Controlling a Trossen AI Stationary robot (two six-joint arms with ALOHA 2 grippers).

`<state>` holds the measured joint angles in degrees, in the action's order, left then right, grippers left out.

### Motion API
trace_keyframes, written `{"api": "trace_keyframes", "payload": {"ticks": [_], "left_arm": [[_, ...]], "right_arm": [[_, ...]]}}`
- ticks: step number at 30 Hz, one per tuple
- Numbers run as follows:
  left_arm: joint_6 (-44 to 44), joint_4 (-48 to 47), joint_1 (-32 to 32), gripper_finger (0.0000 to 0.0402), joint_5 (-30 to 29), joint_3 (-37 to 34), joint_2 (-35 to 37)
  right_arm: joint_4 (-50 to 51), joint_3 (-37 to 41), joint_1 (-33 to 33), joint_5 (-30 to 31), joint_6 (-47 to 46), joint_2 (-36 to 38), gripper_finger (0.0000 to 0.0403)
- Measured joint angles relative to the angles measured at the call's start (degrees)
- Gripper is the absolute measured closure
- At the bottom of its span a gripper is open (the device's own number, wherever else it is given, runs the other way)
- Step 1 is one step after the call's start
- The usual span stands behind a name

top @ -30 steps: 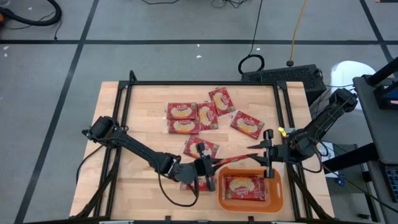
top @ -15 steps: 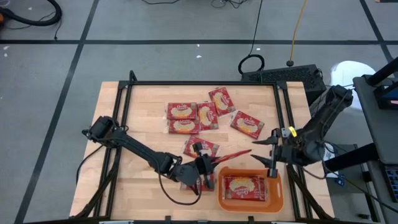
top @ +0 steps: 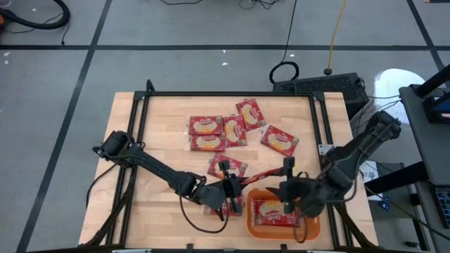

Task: Sort popcorn bags into baskets
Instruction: Put the red popcorn bag into the orange bin

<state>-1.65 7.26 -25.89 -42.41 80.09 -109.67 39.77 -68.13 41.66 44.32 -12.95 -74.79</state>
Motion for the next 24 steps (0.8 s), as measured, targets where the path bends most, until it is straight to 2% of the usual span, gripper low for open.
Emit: {"api": "trace_keyframes", "payload": {"ticks": [4,9,17,24], "left_arm": [[0.97,-2.53,-0.24,0.0353,0.43,0.00,0.02],[2.97,-5.51,-0.64,0.0353,1.25,-0.07,0.02],[5.39,-8.60,-0.79,0.0353,1.24,-0.04,0.04],[5.10,-8.19,-0.83,0.0353,1.18,-0.02,0.04]], "right_arm": [[5.35,-5.49,-2.23,-3.18,0.97,-4.95,0.0188],[6.77,-7.60,-3.31,-8.14,1.46,-7.46,0.0188],[6.68,-8.14,-2.64,-8.53,-1.10,-6.35,0.0188],[7.63,-8.05,-3.29,-8.40,0.40,-6.58,0.0188]]}}
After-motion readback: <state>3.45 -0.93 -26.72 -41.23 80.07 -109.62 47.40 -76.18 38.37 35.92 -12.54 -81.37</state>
